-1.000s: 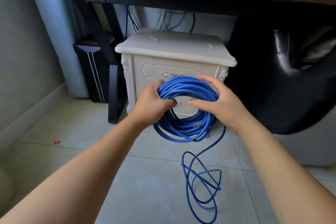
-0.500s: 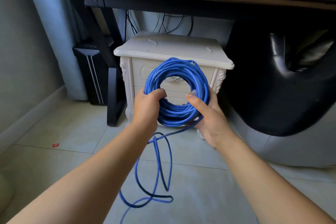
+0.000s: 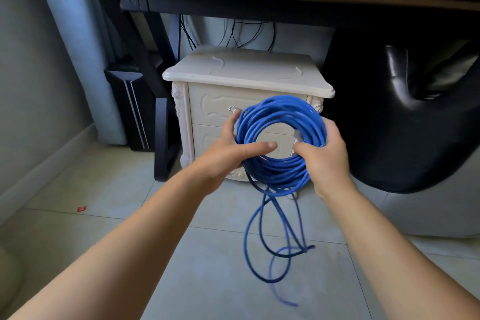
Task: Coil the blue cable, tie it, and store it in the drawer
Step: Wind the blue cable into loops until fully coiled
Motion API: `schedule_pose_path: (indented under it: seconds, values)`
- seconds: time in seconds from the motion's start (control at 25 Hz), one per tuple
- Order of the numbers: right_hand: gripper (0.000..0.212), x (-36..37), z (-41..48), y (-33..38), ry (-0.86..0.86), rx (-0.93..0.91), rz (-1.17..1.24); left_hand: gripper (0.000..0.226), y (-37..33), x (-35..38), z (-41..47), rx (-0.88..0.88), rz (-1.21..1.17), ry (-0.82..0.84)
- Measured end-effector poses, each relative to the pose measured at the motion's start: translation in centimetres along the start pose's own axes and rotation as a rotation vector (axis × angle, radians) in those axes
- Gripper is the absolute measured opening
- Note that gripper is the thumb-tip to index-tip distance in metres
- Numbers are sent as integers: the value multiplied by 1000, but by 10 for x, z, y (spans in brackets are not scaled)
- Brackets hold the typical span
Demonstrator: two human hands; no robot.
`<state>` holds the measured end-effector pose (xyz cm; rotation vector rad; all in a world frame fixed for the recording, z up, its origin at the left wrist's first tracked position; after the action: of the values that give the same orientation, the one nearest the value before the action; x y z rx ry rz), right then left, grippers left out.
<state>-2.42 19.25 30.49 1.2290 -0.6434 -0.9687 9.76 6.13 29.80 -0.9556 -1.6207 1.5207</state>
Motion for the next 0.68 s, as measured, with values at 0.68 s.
schedule_pose_path:
  seconds: [0.68]
  values:
    - [67,22,-17,15,482,-222,-630,36,-2,5,-7,257,802,-169]
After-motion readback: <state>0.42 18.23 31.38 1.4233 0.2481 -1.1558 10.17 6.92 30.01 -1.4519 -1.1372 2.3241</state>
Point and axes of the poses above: each hand's wrist, its own z-axis towards the middle knuckle, its own x-axis out of the palm, y = z × x, the point moved 3 cm from there along z, towards the middle knuckle, and after that the axes turned 2 degrees about y, right-handed, at the moved point
